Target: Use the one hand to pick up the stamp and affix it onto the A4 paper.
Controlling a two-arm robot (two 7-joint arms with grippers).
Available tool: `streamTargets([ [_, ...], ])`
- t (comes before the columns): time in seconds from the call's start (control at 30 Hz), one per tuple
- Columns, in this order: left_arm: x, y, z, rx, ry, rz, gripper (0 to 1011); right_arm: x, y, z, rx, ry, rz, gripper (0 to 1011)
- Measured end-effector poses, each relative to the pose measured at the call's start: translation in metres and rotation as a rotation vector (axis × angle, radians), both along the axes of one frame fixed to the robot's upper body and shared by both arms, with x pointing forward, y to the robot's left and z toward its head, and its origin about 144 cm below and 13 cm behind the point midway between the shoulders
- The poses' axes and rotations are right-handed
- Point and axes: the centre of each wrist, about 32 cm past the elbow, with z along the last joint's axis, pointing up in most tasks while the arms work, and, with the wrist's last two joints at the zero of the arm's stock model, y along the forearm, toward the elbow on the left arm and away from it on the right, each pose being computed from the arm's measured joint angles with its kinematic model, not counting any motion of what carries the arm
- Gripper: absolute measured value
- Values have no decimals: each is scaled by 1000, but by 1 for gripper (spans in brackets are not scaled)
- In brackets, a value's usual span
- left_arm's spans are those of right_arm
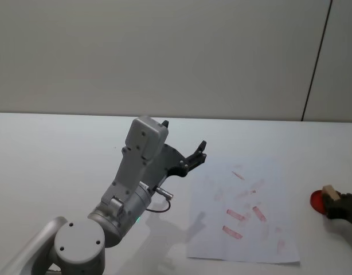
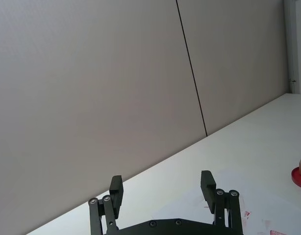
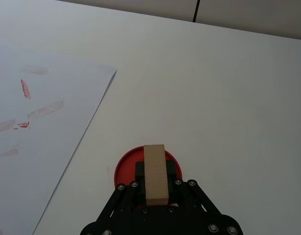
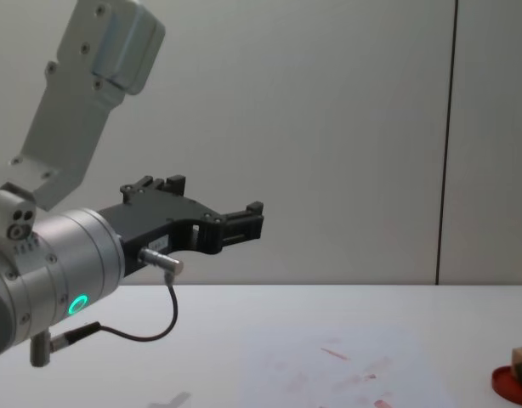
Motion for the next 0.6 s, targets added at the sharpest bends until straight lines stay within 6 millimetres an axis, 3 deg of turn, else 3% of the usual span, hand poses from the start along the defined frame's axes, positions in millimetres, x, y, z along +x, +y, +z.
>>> streamTargets([
  [0.6, 0, 0, 0, 0, 0, 0, 1002, 1, 3, 13, 16, -47, 22, 218],
])
